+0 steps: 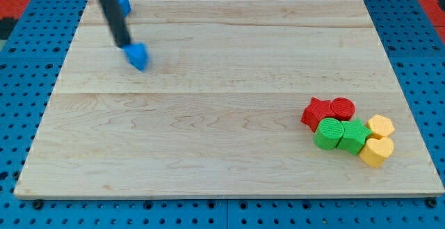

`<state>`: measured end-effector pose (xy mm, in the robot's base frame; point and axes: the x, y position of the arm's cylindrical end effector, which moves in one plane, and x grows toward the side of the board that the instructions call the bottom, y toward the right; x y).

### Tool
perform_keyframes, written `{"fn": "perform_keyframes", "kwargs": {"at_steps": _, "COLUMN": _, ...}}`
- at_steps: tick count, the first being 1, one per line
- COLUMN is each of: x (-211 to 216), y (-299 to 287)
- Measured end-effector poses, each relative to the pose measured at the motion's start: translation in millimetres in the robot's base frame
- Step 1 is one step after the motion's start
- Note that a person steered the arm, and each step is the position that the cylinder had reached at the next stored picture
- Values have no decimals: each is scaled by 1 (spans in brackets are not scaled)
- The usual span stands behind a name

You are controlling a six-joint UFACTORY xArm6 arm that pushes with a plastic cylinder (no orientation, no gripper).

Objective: Slide the blue triangle left to the red blocks

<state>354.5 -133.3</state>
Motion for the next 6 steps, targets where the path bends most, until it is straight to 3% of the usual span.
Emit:
{"fn": "perform_keyframes", "kwargs": {"at_steps": 1, "x": 58, "y": 90}}
{"fn": "perform_keyframes", "kwargs": {"at_steps": 3, "x": 20, "y": -3}}
{"fn": "perform_keyframes", "kwargs": {"at_steps": 4, "x": 105, "y": 17}}
{"fn": "perform_keyframes", "kwargs": {"at_steps": 5, "x": 116, "y": 100}}
{"fn": "perform_keyframes", "kwargs": {"at_steps": 6, "x": 113, "y": 46}}
